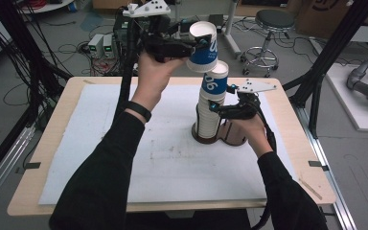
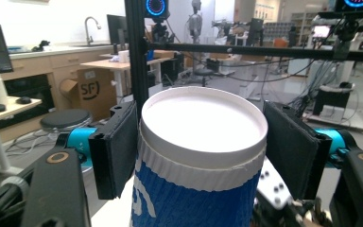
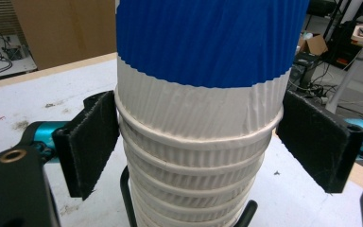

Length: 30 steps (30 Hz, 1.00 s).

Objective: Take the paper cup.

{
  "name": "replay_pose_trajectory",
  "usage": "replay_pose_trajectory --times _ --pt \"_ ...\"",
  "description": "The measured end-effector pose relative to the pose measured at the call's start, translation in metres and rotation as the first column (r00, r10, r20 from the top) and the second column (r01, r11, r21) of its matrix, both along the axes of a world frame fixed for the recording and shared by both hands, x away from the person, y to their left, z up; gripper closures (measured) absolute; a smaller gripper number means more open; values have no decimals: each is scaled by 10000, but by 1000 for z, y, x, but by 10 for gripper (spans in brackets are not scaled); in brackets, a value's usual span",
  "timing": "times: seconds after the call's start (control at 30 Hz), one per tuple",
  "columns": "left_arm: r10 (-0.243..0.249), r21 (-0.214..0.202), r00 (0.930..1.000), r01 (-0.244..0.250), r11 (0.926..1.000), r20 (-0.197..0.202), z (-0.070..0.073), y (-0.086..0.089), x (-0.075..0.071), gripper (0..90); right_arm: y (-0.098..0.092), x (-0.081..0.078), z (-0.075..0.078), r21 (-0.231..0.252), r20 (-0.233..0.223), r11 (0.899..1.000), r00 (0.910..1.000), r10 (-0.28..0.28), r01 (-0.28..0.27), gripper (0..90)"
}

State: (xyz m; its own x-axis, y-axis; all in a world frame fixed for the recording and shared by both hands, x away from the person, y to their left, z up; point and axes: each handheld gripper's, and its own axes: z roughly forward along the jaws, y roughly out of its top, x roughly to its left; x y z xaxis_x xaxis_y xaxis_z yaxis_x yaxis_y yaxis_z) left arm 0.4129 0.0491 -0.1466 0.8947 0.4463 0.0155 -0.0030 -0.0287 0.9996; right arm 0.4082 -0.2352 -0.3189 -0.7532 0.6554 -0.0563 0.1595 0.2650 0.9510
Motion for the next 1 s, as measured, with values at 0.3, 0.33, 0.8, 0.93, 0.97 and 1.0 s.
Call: replay_pose_trajectory --times 0.3,0.33,0.8,0.93,0.97,1.0 --pt "340 114 9993 -338 9994 -162 -17 38 -20 298 1 -1 0 55 -54 10000 10000 -50 50 147" --pt "377 88 9992 -375 9993 -138 -21 42 -23 298 0 -1 0 41 -48 10000 10000 -51 51 147" --pt "578 566 9975 -554 9969 -406 -72 72 -59 298 0 -2 0 -9 -5 10000 10000 -84 84 148" --pt "599 785 9968 -557 9954 -525 -90 74 -68 298 1 -2 0 19 -33 9999 9999 -106 106 148" --pt "630 875 9967 -583 9945 -509 -95 75 -70 297 1 -2 0 11 -27 9999 9999 -107 107 148" --pt "646 978 9966 -594 9934 -502 -98 75 -72 297 1 -2 0 -14 -23 9999 9999 -113 113 148"
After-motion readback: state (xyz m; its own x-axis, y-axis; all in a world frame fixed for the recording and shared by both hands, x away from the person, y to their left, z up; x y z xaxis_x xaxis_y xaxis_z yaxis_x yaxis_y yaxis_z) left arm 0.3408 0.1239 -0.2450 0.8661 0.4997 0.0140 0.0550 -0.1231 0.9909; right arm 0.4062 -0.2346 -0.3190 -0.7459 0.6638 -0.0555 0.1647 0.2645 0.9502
